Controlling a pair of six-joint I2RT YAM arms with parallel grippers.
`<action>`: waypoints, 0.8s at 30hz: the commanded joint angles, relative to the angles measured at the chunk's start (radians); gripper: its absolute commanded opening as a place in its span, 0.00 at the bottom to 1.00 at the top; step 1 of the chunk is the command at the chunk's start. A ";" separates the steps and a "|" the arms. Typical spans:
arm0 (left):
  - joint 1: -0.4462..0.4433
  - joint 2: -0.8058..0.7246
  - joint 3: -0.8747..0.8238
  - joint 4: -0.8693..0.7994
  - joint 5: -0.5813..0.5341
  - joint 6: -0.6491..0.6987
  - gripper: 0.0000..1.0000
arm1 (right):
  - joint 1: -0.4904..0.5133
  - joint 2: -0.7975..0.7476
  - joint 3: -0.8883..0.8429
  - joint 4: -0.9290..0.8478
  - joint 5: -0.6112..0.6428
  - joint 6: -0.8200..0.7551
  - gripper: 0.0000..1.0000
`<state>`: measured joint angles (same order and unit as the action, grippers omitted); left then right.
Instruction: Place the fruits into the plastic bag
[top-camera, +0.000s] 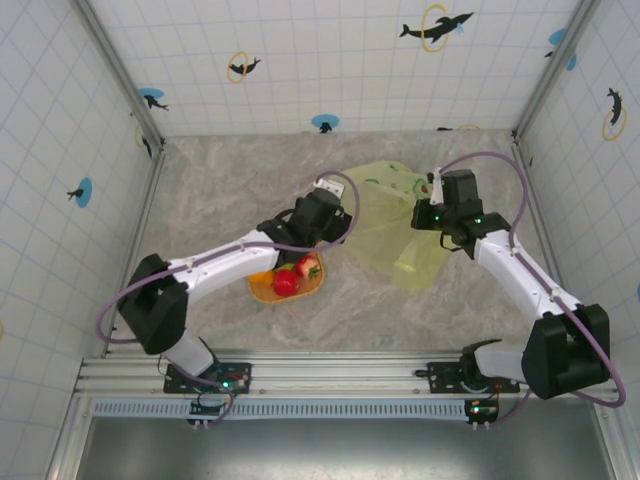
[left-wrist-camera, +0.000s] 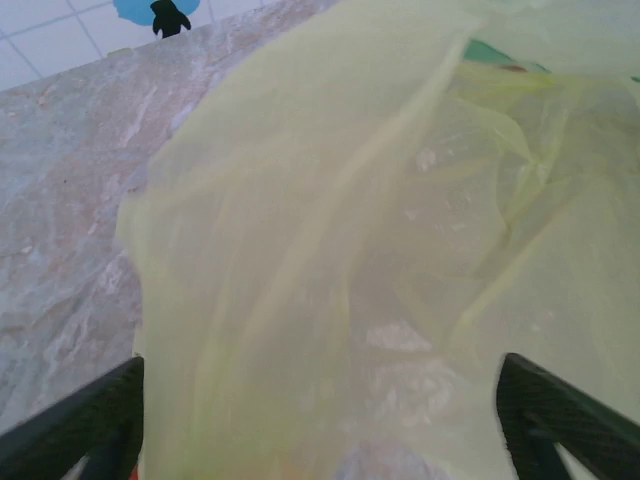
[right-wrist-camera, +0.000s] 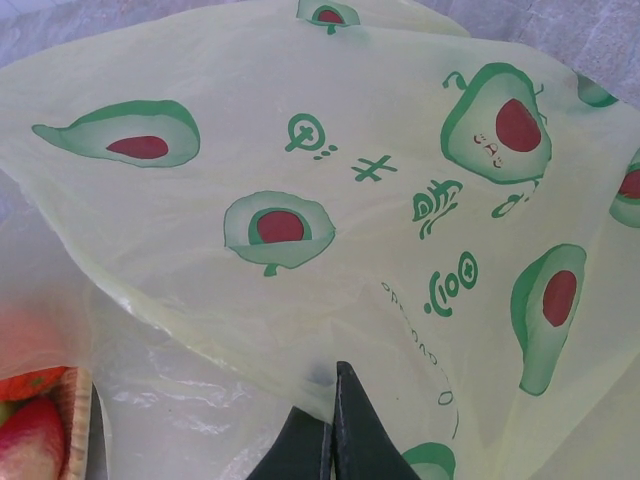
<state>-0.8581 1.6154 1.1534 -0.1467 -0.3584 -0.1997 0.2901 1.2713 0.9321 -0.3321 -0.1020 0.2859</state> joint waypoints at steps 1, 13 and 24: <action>0.037 0.054 0.072 0.031 0.010 0.059 0.74 | -0.009 -0.042 0.050 -0.031 -0.014 -0.074 0.00; 0.054 0.009 0.239 -0.119 0.564 0.036 0.00 | 0.079 -0.141 -0.086 0.141 0.148 -0.297 0.32; 0.058 0.007 0.298 -0.140 0.720 0.018 0.00 | 0.241 -0.050 -0.111 0.244 0.373 -0.469 0.54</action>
<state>-0.8001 1.6295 1.4223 -0.2428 0.2981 -0.1658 0.5102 1.2011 0.8356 -0.1574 0.1818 -0.1165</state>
